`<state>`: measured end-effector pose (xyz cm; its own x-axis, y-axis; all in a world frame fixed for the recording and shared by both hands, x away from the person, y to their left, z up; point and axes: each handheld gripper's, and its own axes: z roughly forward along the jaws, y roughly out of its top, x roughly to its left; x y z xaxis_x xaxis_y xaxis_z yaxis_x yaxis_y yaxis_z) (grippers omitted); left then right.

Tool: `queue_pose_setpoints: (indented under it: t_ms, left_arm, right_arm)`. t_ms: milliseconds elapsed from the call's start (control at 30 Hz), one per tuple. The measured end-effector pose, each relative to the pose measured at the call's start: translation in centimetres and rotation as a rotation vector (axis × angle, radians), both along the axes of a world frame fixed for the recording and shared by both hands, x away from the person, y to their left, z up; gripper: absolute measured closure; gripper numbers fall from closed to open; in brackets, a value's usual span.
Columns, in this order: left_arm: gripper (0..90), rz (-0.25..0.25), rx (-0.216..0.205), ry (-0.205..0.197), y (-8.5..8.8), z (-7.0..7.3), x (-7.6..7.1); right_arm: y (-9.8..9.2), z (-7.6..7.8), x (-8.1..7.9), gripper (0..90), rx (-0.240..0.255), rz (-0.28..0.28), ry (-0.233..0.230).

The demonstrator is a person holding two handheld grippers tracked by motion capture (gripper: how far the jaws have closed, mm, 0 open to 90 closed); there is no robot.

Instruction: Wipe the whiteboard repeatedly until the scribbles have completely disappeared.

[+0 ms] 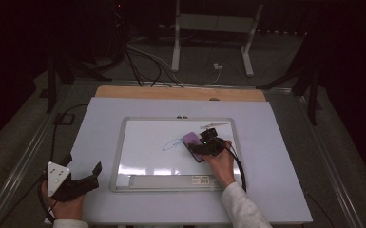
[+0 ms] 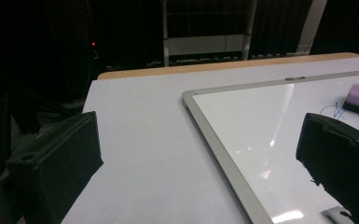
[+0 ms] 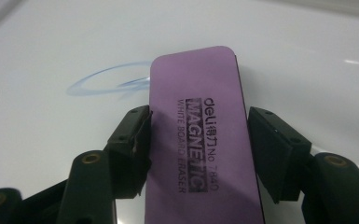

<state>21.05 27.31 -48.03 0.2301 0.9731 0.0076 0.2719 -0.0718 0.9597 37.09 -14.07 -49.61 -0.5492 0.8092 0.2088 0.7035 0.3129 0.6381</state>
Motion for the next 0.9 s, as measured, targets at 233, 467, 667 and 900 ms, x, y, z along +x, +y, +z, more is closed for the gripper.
queue_pose_setpoints:
  t_ms: [233, 467, 667, 900]
  left_arm:
    - [0.7, 0.004, -0.004, -0.003, 0.1, 0.0, -0.1]
    - [0.7, -0.003, 0.001, 0.001, 0.0, 0.0, 0.0]
    - [0.7, 0.001, -0.002, -0.003, 0.0, 0.0, 0.0]
    - [0.7, 0.000, -0.001, -0.004, 0.0, 0.1, -0.1]
  right_arm:
    - [-0.8, 0.0, 0.9, 41.7, -0.005, -0.053, -0.008]
    - [-1.2, 0.1, 1.6, 41.7, -0.030, -0.194, -0.021]
    - [1.5, 0.0, 0.5, 41.7, 0.003, 0.024, 0.001]
    - [1.9, -0.1, 0.8, 41.7, 0.001, 0.070, -0.008]
